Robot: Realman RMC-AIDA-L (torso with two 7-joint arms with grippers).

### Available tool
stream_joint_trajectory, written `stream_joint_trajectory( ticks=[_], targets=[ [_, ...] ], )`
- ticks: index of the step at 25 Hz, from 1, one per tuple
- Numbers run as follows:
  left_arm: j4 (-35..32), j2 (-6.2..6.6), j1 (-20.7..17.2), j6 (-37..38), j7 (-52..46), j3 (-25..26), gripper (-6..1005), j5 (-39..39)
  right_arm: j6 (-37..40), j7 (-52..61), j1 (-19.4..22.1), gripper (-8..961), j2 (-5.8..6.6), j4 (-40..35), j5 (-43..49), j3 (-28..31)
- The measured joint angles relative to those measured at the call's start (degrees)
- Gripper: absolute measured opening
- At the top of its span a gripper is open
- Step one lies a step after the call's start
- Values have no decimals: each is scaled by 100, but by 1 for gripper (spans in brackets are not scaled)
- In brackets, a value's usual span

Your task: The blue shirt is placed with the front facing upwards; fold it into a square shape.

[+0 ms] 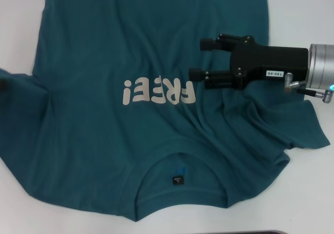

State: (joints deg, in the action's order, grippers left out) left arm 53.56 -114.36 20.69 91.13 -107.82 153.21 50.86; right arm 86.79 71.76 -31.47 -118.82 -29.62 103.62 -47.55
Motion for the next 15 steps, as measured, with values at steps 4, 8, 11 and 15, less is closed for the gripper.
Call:
stream_joint_trajectory(
  ticks=[4,8,11,15],
  targets=[
    [156,-214,85,239,-1,40,2,2,-7,-27,1,927,0,20,0,0],
    [168,-358,182,314,-2,14,2,3,-13,-29,12,927,0,25,0,0],
    [168,-435,243,351,-2,14,2,3,-14,-28,29,928,0,17,0,0],
    [168,-544,316,363,-11,-6,3,3,-14,-31,48,928,0,1,0,0]
  ],
)
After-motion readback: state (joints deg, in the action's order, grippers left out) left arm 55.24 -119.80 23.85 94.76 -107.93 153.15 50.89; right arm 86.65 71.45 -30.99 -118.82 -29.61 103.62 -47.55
